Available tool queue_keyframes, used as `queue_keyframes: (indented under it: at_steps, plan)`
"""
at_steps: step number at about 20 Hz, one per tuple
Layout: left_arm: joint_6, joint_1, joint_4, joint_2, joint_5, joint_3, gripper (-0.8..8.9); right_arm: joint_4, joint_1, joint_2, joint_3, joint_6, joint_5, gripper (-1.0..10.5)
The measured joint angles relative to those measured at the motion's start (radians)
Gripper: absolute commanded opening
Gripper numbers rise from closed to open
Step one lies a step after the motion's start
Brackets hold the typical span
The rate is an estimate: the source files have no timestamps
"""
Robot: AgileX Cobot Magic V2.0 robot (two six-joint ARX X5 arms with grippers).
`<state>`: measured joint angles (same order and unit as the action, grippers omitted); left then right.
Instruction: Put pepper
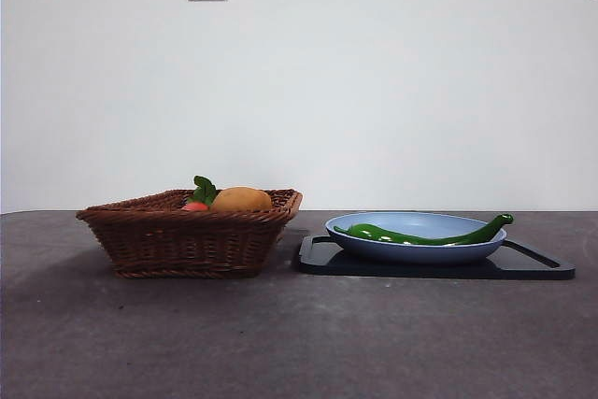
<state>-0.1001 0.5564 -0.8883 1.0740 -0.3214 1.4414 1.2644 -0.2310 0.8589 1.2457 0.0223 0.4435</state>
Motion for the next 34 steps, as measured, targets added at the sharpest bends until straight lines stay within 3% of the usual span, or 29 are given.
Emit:
queue_keyframes:
  at_steps: [4,9,11,14,21,26,34]
  plan:
    - [-0.101,-0.161,0.336,-0.122,0.031,-0.122,0.08,0.000,0.000,0.000,0.000,0.000,0.000,0.1]
    - [-0.116,-0.406,0.887,-0.414,0.034,-0.592,0.08,0.000,0.000,0.000,0.000,0.000,0.000,0.1]
    - [-0.103,-0.493,0.989,-0.533,0.064,-0.773,0.08,0.000,0.000,0.000,0.000,0.000,0.000,0.1]
    - [-0.077,-0.565,0.995,-0.703,0.155,-0.994,0.08,0.000,0.000,0.000,0.000,0.000,0.000,0.1]
    - [0.015,-0.610,0.995,-0.945,0.162,-1.321,0.08,0.000,0.000,0.000,0.000,0.000,0.000,0.1]
    - [0.067,-0.613,0.992,-1.016,0.162,-1.421,0.08,0.000,0.000,0.000,0.000,0.000,0.000,0.1]
    - [0.069,-0.613,0.874,-1.063,0.161,-1.424,0.08,0.000,0.000,0.000,0.000,0.000,0.000,0.1]
